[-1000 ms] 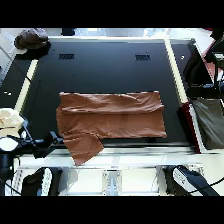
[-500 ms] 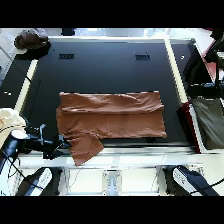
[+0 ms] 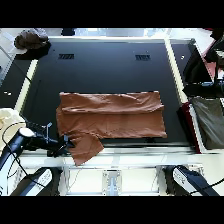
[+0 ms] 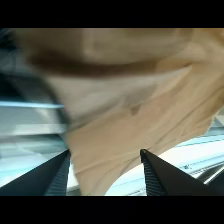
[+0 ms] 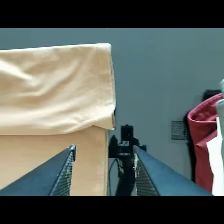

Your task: Fold the shirts.

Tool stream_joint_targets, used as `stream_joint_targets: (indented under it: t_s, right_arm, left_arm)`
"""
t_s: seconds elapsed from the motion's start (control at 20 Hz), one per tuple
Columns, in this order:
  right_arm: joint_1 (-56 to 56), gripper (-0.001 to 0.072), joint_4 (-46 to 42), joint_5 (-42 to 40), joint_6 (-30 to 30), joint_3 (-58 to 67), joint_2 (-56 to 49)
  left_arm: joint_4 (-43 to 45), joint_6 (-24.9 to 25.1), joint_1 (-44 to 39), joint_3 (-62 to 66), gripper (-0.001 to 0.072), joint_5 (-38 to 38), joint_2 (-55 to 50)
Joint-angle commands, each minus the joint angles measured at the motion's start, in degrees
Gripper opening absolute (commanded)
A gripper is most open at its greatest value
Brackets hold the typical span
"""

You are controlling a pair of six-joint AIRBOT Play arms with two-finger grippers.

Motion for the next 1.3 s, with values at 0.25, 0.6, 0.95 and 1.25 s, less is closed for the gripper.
stream_joint_targets:
  t_s: [0.25, 0.6, 0.95, 1.25]
  right_arm:
    - [-0.1, 0.0410, -0.3, -2.2, 0.6, 0.9, 0.9]
    - [-12.0, 0.0409, -6.3, -2.8, 8.3, -13.7, 3.6]
    - [-26.0, 0.0496, 19.8, 13.0, -8.1, -33.0, -10.7]
    - [-20.6, 0.0504, 21.9, 9.1, -7.9, -33.3, -19.2]
  left_arm:
    - [-7.6, 0.8, -3.4, 0.3, 0.0012, 2.6, -1.4]
    - [-10.9, 0.7, -3.4, 6.4, 0.0012, -2.0, 7.5]
    - [-14.4, 0.7, -3.4, 6.8, 0.0012, 0.0, 17.2]
    - [-14.4, 0.7, -3.4, 6.8, 0.0012, 0.0, 17.1]
